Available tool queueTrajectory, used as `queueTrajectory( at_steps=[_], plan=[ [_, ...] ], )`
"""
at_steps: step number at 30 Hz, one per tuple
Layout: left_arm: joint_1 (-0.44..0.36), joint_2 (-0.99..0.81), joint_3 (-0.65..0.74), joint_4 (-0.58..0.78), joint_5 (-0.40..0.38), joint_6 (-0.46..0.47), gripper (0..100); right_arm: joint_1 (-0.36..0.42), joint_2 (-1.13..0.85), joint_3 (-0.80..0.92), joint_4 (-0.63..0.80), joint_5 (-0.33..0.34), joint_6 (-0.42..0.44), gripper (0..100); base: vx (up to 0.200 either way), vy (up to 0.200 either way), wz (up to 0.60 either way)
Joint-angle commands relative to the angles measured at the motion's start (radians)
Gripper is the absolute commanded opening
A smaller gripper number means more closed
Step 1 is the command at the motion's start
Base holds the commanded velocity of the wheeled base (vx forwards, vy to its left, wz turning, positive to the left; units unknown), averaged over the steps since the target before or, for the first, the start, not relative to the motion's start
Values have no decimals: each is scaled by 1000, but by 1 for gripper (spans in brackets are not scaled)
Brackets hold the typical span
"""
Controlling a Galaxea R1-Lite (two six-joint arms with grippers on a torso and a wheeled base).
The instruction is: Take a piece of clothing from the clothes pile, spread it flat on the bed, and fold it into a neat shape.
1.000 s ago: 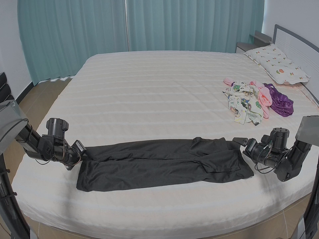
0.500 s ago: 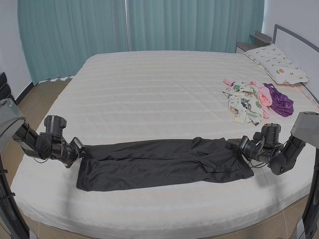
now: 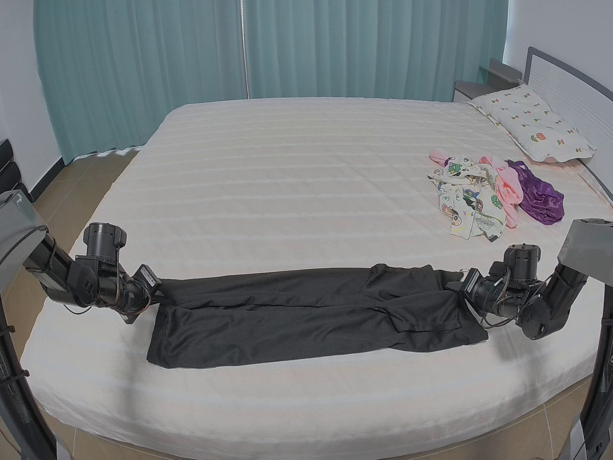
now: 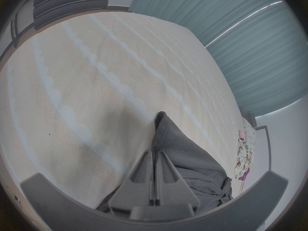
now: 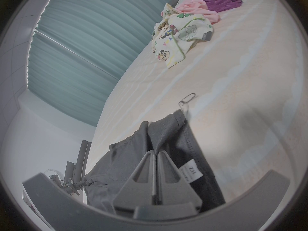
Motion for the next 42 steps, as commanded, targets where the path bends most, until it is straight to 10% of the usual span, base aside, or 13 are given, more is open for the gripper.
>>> queueTrajectory(
  at_steps=[1, 13, 14, 16, 17, 25, 42],
  plan=[
    [5, 4, -1, -1, -1, 1, 0, -13, -18, 24, -2, 1, 0, 0, 0, 0, 0],
    [5, 14, -1, -1, -8, -4, 0, -6, -18, 45, -12, 0, -2, 0, 0, 0, 0],
    [5, 14, -1, -1, -12, -5, 0, -4, -18, 44, -12, 1, -2, 100, 0, 0, 0],
    [5, 14, -1, -2, -15, -5, 0, -4, -18, 44, -13, 1, 0, 100, 0, 0, 0],
    [4, 14, -1, -2, -15, -5, 100, -3, -19, 45, -16, 3, 0, 100, 0, 0, 0],
    [36, -39, 28, 1, -15, 38, 100, -23, -107, 99, -25, 1, 3, 100, 0, 0, 0],
    [19, -32, 25, 13, -113, 462, 100, -13, -220, 390, -41, -139, 106, 100, 0, 0, 0]
  ],
)
